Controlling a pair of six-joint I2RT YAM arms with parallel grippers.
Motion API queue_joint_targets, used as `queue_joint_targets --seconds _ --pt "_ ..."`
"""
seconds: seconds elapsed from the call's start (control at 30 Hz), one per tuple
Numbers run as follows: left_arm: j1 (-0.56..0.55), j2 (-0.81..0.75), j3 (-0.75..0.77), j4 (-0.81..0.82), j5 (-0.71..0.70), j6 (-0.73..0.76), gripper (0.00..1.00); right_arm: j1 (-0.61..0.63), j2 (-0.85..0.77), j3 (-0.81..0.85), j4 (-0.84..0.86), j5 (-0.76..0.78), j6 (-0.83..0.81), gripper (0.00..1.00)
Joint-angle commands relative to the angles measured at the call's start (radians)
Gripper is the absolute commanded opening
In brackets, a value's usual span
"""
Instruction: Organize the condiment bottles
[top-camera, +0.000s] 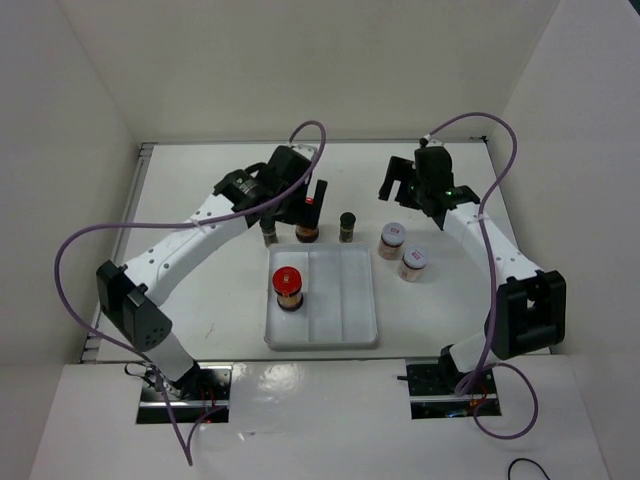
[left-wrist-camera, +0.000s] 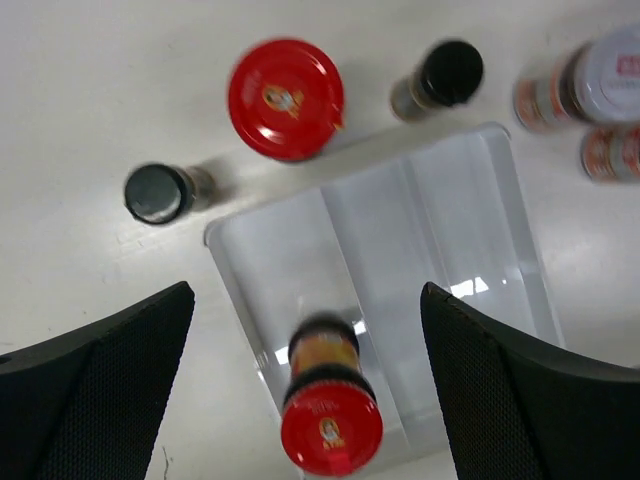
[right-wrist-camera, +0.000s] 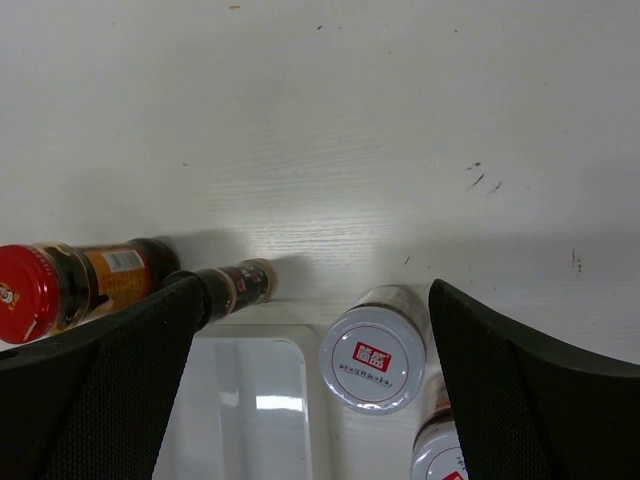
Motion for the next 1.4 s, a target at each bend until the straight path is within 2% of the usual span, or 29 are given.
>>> queue_joint_targets --seconds 0.0,0.3,0.5,0.7,0.93,1.13,1.37 --pt "0.056 0.101 0.051 0.054 -0.072 0.048 1.0 -0.023 -0.063 0.023 -0.014 -0.017 -0.028 0.99" --pt "0.127 0.269 0.178 0.169 0.013 0.079 1.0 -0.043 -0.073 0.005 -0.015 -0.027 -0.037 0.99" --pt "0.127 0.361 0.246 0.16 0.058 0.107 1.0 -0.053 -0.055 0.005 -0.015 -0.027 -0.037 0.99" --pt "0.127 0.404 0.246 0.151 0.067 0.107 1.0 -0.071 -0.055 0.005 -0.015 -0.027 -0.037 0.99" --pt "0.146 0.34 0.196 0.174 0.047 0.096 1.0 -0.071 -0.046 -0.005 -0.005 -0.048 -0.037 0.99" --pt "0.175 0.246 0.162 0.185 0.092 0.087 1.0 -0.071 -0.046 -0.005 0.004 -0.048 -0.037 0.99" --pt "0.222 0.161 0.028 0.206 0.133 0.087 1.0 -0.071 -0.046 -0.014 0.004 -0.057 -0.037 0.99"
